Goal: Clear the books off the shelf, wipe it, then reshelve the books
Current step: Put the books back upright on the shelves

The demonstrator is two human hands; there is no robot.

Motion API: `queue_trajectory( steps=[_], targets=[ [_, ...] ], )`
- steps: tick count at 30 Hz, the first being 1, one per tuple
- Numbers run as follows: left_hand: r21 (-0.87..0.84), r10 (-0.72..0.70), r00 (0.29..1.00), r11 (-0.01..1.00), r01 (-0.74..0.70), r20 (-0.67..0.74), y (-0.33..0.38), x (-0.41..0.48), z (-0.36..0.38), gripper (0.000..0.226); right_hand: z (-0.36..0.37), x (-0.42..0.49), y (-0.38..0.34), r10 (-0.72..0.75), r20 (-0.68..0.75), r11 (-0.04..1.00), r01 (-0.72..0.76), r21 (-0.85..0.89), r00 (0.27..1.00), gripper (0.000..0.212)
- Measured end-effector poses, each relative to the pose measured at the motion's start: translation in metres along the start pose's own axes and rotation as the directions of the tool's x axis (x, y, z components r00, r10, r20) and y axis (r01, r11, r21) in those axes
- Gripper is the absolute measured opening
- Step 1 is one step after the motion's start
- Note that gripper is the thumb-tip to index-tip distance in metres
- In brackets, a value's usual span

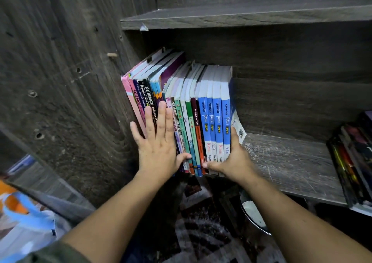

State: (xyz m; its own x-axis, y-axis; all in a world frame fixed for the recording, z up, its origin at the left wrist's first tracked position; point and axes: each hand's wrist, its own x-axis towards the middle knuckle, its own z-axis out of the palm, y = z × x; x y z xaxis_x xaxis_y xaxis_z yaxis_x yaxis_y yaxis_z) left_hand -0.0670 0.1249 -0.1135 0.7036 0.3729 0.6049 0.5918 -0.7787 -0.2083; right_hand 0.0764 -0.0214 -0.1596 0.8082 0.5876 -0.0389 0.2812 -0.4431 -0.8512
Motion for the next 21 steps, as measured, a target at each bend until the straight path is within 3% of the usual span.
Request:
queue_trajectory(
  steps=[6, 14, 16, 19, 21],
  targets=[
    [-0.104, -0.015, 0.997, 0.995, 0.007, -0.08, -0.009, 0.01, -0.009, 0.14, 0.008, -0.012, -0.01, -0.023, -0.102, 1.0, 0.024, 0.001, 0.994, 0.146],
    [-0.134, -0.145, 0.989, 0.98, 0.147, 0.024, 0.019, 0.015, -0.024, 0.148, -0.006, -0.002, -0.001, -0.06, -0.011, 0.996, 0.059, -0.071, 0.998, 0.136],
    [-0.166, -0.098, 0.995, 0.981, 0.1, 0.022, 0.018, 0.019, -0.033, 0.146, -0.013, -0.004, -0.004, -0.092, -0.001, 0.995, 0.092, -0.05, 0.996, 0.128],
    [-0.186, 0.06, 0.997, 0.98, -0.07, -0.057, 0.013, 0.034, -0.05, 0.108, -0.023, -0.004, -0.023, -0.243, -0.033, 0.968, 0.241, -0.07, 0.969, 0.122],
    [-0.198, 0.062, 0.997, 0.978, -0.072, -0.055, 0.014, 0.046, -0.062, 0.076, -0.033, -0.002, -0.04, -0.344, -0.054, 0.938, 0.34, -0.07, 0.937, 0.122]
  ],
)
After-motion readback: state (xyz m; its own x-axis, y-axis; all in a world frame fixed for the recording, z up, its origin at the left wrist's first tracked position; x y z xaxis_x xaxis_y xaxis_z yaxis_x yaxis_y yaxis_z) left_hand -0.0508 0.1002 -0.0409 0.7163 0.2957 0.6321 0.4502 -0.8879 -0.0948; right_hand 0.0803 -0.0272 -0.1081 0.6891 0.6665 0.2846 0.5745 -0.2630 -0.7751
